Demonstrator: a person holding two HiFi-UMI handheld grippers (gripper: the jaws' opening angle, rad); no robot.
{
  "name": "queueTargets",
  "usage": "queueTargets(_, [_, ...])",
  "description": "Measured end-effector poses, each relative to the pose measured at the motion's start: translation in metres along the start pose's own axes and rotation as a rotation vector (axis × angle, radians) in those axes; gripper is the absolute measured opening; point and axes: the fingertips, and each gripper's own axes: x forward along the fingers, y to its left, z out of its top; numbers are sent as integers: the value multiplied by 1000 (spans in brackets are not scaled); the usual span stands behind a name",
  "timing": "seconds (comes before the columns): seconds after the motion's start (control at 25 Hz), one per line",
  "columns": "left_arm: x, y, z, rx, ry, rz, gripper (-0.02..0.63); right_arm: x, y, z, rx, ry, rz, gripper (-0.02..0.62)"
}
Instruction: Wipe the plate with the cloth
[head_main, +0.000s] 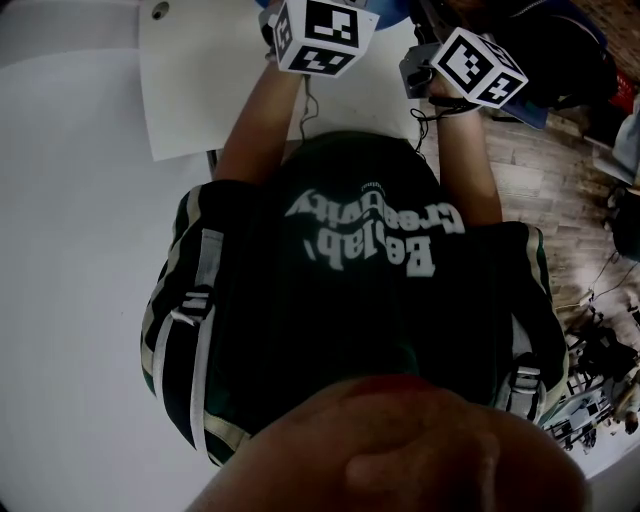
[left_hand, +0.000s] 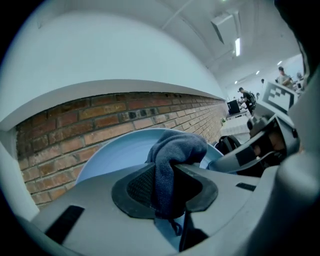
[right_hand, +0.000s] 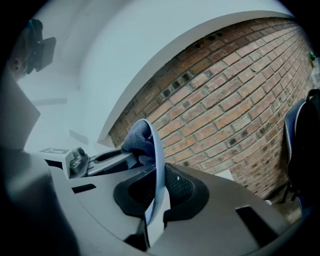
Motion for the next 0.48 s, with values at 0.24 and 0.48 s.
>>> queueTargets(0.24, [-12,29,3,15,-1,59,100,-3,12,-3,-30,4,14,12])
queueTargets(0.48, [-28,69,-2,0,20,147,100,-5,21,-6,-34,1,31,12])
